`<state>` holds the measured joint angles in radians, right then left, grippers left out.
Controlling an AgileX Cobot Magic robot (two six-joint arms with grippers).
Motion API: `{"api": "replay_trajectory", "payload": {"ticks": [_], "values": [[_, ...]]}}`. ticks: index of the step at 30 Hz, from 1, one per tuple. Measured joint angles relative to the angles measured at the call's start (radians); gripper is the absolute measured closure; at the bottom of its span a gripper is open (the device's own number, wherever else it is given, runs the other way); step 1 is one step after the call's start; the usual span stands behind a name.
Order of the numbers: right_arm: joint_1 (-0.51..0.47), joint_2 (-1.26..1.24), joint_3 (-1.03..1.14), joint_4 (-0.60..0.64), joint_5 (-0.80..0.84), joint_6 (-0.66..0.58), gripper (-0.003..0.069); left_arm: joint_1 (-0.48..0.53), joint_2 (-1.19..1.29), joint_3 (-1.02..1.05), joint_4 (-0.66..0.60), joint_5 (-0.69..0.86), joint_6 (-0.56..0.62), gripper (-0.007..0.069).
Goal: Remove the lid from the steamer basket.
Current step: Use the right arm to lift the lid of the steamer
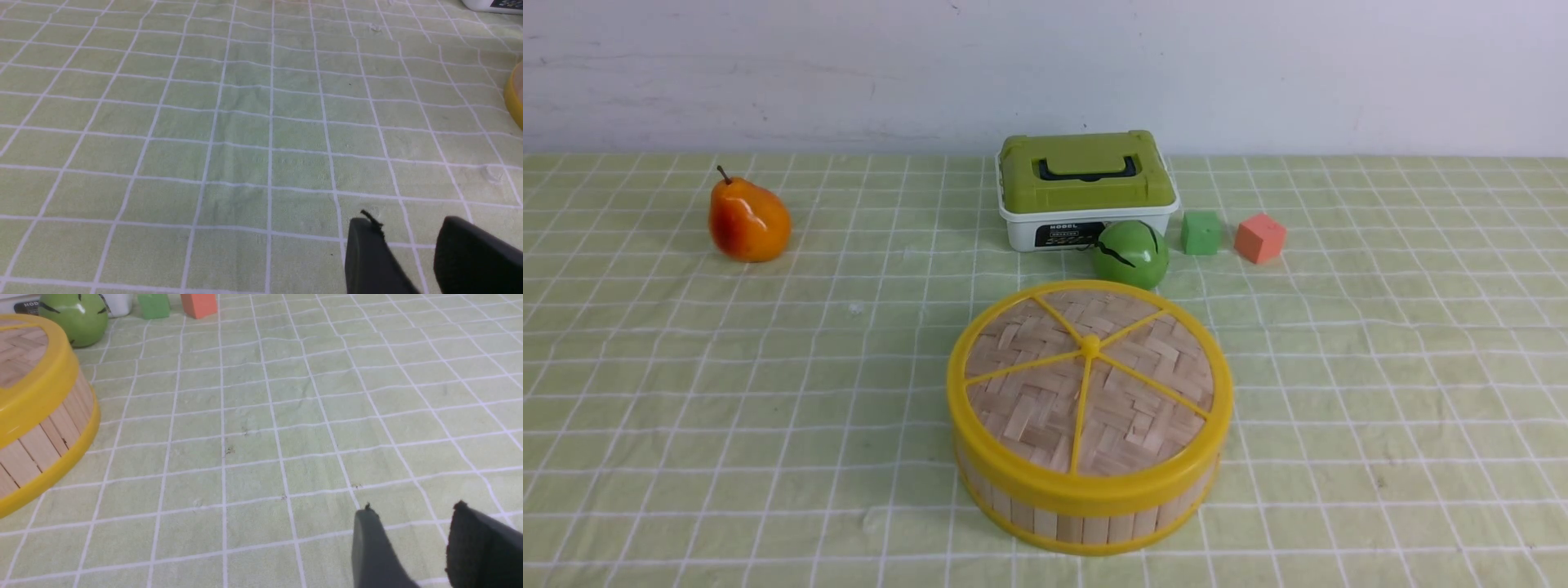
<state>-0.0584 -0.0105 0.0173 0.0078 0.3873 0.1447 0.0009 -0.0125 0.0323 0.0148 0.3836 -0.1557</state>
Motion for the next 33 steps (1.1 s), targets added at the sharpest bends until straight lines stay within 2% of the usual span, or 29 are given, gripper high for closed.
{"api": "replay_trajectory", "payload": {"ticks": [17, 20, 24, 25, 26, 29, 33], "values": [[0.000, 0.000, 0.000, 0.014, 0.000, 0.015, 0.0418, 0.000, 0.000, 0.000, 0.000, 0.000, 0.000, 0.0386], [0.000, 0.000, 0.000, 0.147, -0.003, 0.103, 0.0418, 0.000, 0.000, 0.000, 0.000, 0.000, 0.000, 0.0386], [0.000, 0.000, 0.003, 0.392, -0.004, 0.253, 0.0418, 0.000, 0.000, 0.000, 0.000, 0.000, 0.000, 0.0386], [0.000, 0.000, 0.004, 0.405, -0.003, 0.253, 0.0418, 0.000, 0.000, 0.000, 0.000, 0.000, 0.000, 0.0386], [0.000, 0.000, 0.007, 0.512, -0.003, 0.309, 0.0418, 0.000, 0.000, 0.000, 0.000, 0.000, 0.000, 0.0386], [0.000, 0.000, 0.009, 0.654, -0.004, 0.364, 0.0418, 0.000, 0.000, 0.000, 0.000, 0.000, 0.000, 0.0386], [0.000, 0.000, 0.009, 0.665, -0.016, 0.348, 0.0418, 0.000, 0.000, 0.000, 0.000, 0.000, 0.000, 0.0386]]}}
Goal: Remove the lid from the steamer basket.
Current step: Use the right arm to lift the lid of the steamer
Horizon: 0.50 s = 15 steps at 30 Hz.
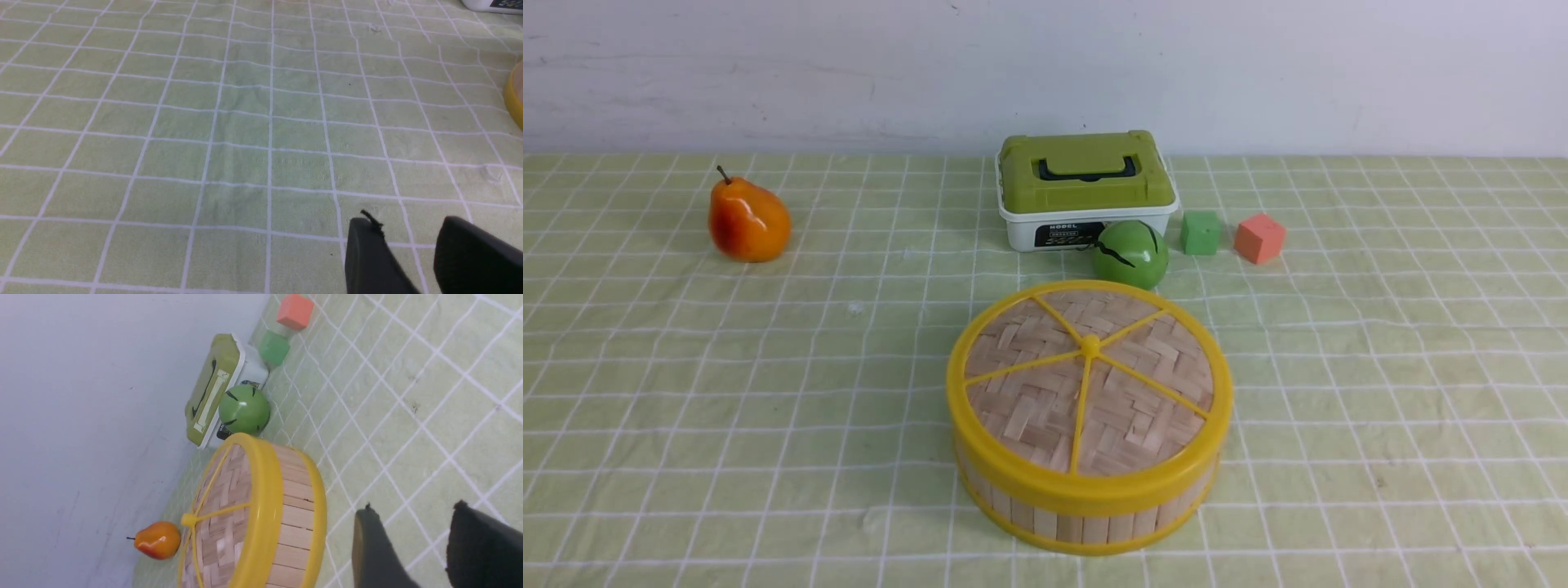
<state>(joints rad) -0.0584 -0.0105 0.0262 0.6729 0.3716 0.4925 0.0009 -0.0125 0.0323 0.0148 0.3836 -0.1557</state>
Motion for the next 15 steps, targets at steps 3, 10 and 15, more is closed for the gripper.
{"api": "replay_trajectory", "payload": {"ticks": [3, 10, 15], "values": [[0.000, 0.000, 0.000, -0.030, -0.010, -0.015, 0.0418, 0.000, 0.000, 0.000, 0.000, 0.000, 0.000, 0.0386], [0.000, 0.000, -0.005, -0.055, -0.042, -0.109, 0.0420, 0.000, 0.000, 0.000, 0.000, 0.000, 0.000, 0.0386], [0.000, 0.057, -0.193, -0.083, -0.009, -0.354, 0.0487, 0.000, 0.000, 0.000, 0.000, 0.000, 0.000, 0.0386]]}}
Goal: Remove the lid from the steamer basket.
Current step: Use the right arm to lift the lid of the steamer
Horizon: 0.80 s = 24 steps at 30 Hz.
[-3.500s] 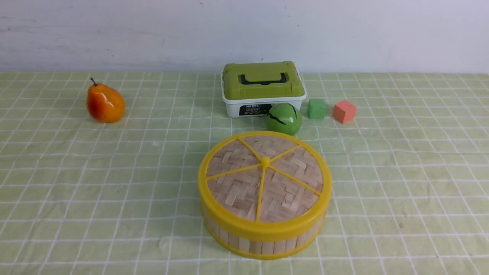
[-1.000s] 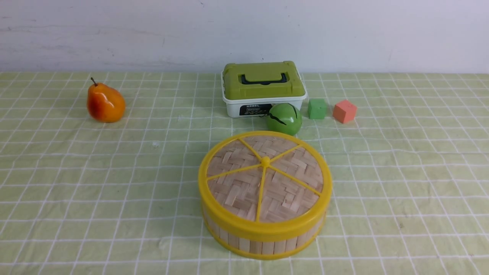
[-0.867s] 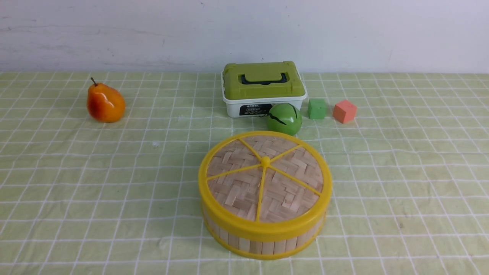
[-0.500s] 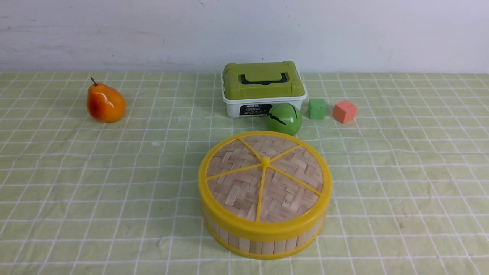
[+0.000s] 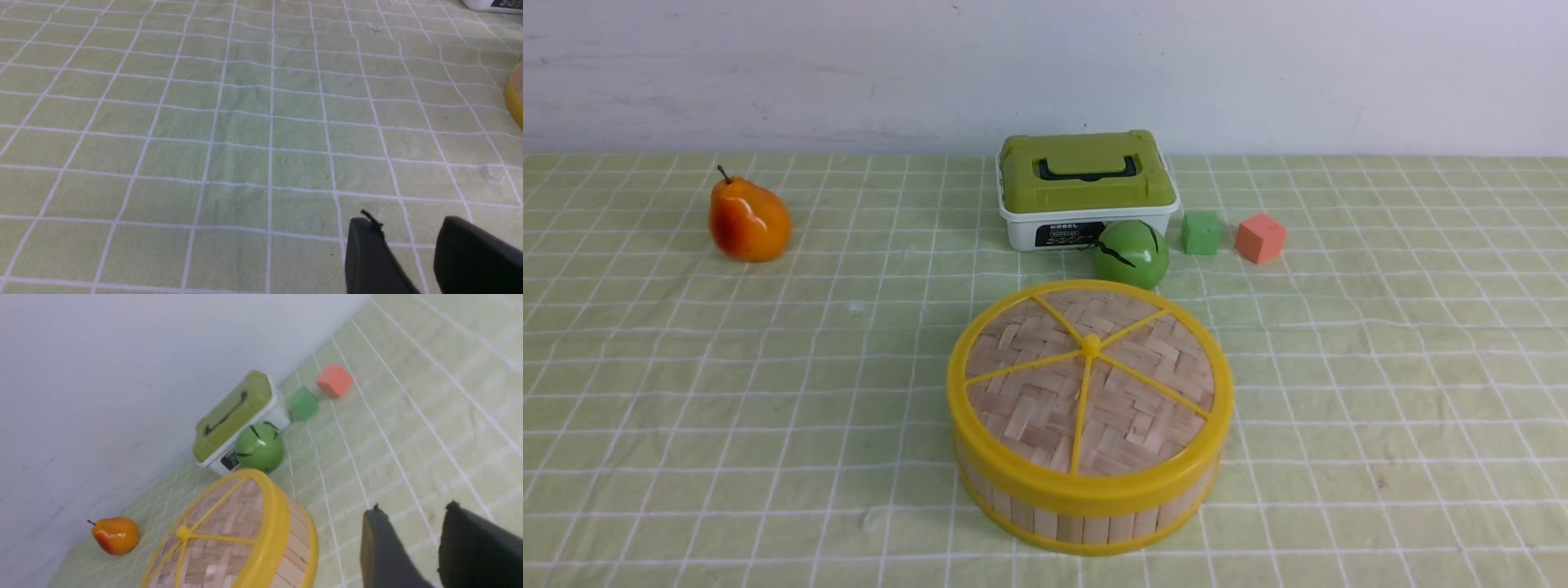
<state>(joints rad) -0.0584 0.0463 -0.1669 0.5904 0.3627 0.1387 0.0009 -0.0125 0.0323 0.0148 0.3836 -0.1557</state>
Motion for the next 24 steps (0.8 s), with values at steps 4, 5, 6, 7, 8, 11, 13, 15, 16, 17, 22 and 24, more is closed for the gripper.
{"api": "replay_trajectory", "payload": {"ticks": [4, 5, 6, 7, 8, 11, 13, 15, 16, 17, 22, 24], "values": [[0.000, 0.261, -0.332, -0.052, 0.219, -0.295, 0.0639, 0.000, 0.000, 0.000, 0.000, 0.000, 0.000, 0.0386], [0.002, 0.320, -0.401, -0.059, 0.271, -0.360, 0.0657, 0.000, 0.000, 0.000, 0.000, 0.000, 0.000, 0.0386], [0.009, 0.396, -0.487, -0.064, 0.334, -0.418, 0.0669, 0.000, 0.000, 0.000, 0.000, 0.000, 0.000, 0.0386], [0.012, 0.411, -0.504, -0.064, 0.359, -0.428, 0.0672, 0.000, 0.000, 0.000, 0.000, 0.000, 0.000, 0.0386], [0.023, 0.528, -0.636, -0.065, 0.461, -0.504, 0.0678, 0.000, 0.000, 0.000, 0.000, 0.000, 0.000, 0.0386], [0.044, 0.738, -0.853, -0.064, 0.653, -0.596, 0.0676, 0.000, 0.000, 0.000, 0.000, 0.000, 0.000, 0.0386], [0.070, 0.867, -0.973, -0.066, 0.742, -0.614, 0.0670, 0.000, 0.000, 0.000, 0.000, 0.000, 0.000, 0.0386], [0.113, 0.975, -1.065, -0.075, 0.801, -0.617, 0.0664, 0.000, 0.000, 0.000, 0.000, 0.000, 0.000, 0.0386], [0.145, 1.031, -1.112, -0.087, 0.825, -0.612, 0.0663, 0.000, 0.000, 0.000, 0.000, 0.000, 0.000, 0.0386], [0.173, 1.074, -1.148, -0.103, 0.844, -0.604, 0.0662, 0.000, 0.000, 0.000, 0.000, 0.000, 0.000, 0.0386], [0.367, 1.303, -1.352, -0.260, 0.886, -0.538, 0.0659, 0.000, 0.000, 0.000, 0.000, 0.000, 0.000, 0.0386], [0.440, 1.392, -1.428, -0.339, 0.887, -0.511, 0.0659, 0.000, 0.000, 0.000, 0.000, 0.000, 0.000, 0.0386]]}}
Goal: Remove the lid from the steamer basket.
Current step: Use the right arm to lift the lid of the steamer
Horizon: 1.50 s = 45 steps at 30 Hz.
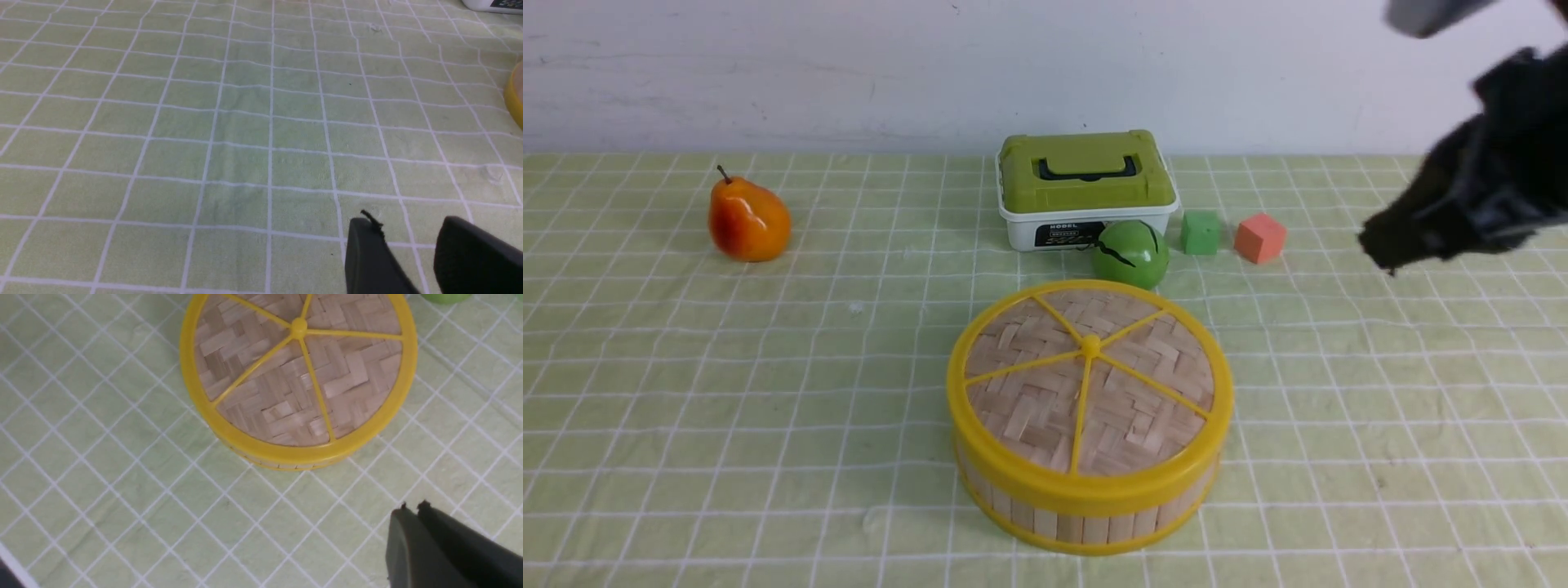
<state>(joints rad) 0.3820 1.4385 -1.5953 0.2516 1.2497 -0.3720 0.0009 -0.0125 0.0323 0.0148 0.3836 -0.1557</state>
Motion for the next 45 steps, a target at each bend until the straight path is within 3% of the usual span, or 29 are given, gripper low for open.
{"api": "replay_trajectory", "payload": {"ticks": [6, 13, 17, 18, 19, 21, 22, 23, 27, 32, 36, 43, 45], "values": [[0.138, 0.225, -0.183, -0.076, 0.001, 0.022, 0.0654, 0.000, 0.000, 0.000, 0.000, 0.000, 0.000, 0.0386], [0.201, 0.453, -0.342, -0.111, 0.000, 0.029, 0.0604, 0.000, 0.000, 0.000, 0.000, 0.000, 0.000, 0.0386], [0.206, 0.561, -0.400, -0.153, -0.003, 0.095, 0.0487, 0.000, 0.000, 0.000, 0.000, 0.000, 0.000, 0.0386], [0.206, 0.566, -0.402, -0.153, -0.003, 0.099, 0.0487, 0.000, 0.000, 0.000, 0.000, 0.000, 0.000, 0.0386], [0.206, 0.597, -0.412, -0.180, -0.004, 0.126, 0.0418, 0.000, 0.000, 0.000, 0.000, 0.000, 0.000, 0.0386], [0.206, 0.629, -0.417, -0.207, -0.004, 0.146, 0.0333, 0.000, 0.000, 0.000, 0.000, 0.000, 0.000, 0.0386], [0.206, 0.632, -0.417, -0.209, -0.004, 0.146, 0.0325, 0.000, 0.000, 0.000, 0.000, 0.000, 0.000, 0.0386], [0.206, 0.652, -0.420, -0.214, -0.011, 0.151, 0.0263, 0.000, 0.000, 0.000, 0.000, 0.000, 0.000, 0.0386], [0.206, 0.685, -0.424, -0.192, -0.041, 0.154, 0.0201, 0.000, 0.000, 0.000, 0.000, 0.000, 0.000, 0.0386], [0.206, 0.704, -0.424, -0.170, -0.051, 0.154, 0.0215, 0.000, 0.000, 0.000, 0.000, 0.000, 0.000, 0.0386], [0.206, 0.716, -0.424, -0.165, -0.051, 0.154, 0.0309, 0.000, 0.000, 0.000, 0.000, 0.000, 0.000, 0.0386], [0.206, 0.716, -0.433, -0.153, -0.044, 0.154, 0.0580, 0.000, 0.000, 0.000, 0.000, 0.000, 0.000, 0.0386], [0.206, 0.716, -0.443, -0.152, -0.033, 0.154, 0.0582, 0.000, 0.000, 0.000, 0.000, 0.000, 0.000, 0.0386]]}}
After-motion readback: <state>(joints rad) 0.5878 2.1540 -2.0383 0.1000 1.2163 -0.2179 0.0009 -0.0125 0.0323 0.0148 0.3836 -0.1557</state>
